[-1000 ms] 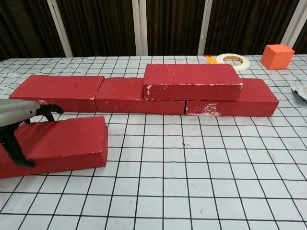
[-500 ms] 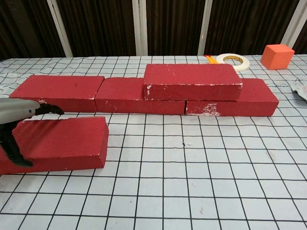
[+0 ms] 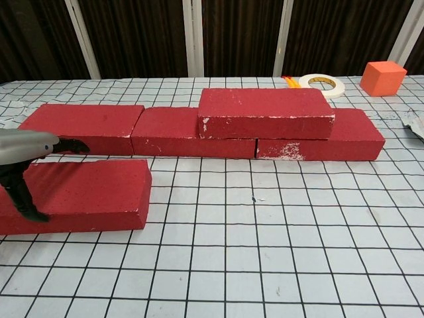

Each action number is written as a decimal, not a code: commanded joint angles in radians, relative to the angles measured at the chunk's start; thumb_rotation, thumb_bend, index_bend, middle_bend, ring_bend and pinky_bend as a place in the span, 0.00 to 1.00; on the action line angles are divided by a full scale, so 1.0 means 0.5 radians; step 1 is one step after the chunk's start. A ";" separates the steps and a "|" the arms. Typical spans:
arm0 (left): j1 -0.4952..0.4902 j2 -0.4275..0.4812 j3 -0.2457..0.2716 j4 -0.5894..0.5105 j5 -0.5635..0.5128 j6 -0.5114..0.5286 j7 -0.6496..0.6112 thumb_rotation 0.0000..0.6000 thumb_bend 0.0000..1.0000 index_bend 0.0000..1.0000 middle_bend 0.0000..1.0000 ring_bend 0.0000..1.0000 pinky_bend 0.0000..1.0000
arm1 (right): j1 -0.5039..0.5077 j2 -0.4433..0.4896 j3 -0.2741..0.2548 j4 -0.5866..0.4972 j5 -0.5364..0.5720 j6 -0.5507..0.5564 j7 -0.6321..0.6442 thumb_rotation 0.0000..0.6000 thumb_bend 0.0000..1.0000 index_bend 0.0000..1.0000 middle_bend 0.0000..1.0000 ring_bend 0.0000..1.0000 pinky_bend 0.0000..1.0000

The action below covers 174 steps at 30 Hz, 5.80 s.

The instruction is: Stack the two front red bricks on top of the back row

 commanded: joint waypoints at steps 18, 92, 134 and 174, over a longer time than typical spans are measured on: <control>-0.076 0.009 0.008 0.003 -0.065 -0.030 -0.031 1.00 0.00 0.07 0.30 0.19 0.26 | -0.006 -0.004 0.016 0.002 0.020 -0.003 -0.009 1.00 0.18 0.04 0.00 0.00 0.00; -1.239 0.487 -0.043 0.724 -1.048 -0.952 0.037 1.00 0.00 0.09 0.26 0.21 0.17 | 0.102 -0.192 0.226 0.050 0.645 0.049 -0.393 1.00 0.18 0.05 0.00 0.00 0.00; -1.375 0.142 0.105 1.074 -0.989 -1.007 -0.110 1.00 0.00 0.10 0.24 0.20 0.14 | 0.125 -0.209 0.245 0.072 0.711 0.067 -0.406 1.00 0.18 0.05 0.00 0.00 0.00; -1.406 0.042 0.130 1.142 -1.036 -0.976 -0.098 1.00 0.00 0.08 0.21 0.18 0.14 | 0.135 -0.216 0.251 0.076 0.741 0.075 -0.413 1.00 0.18 0.05 0.00 0.00 0.00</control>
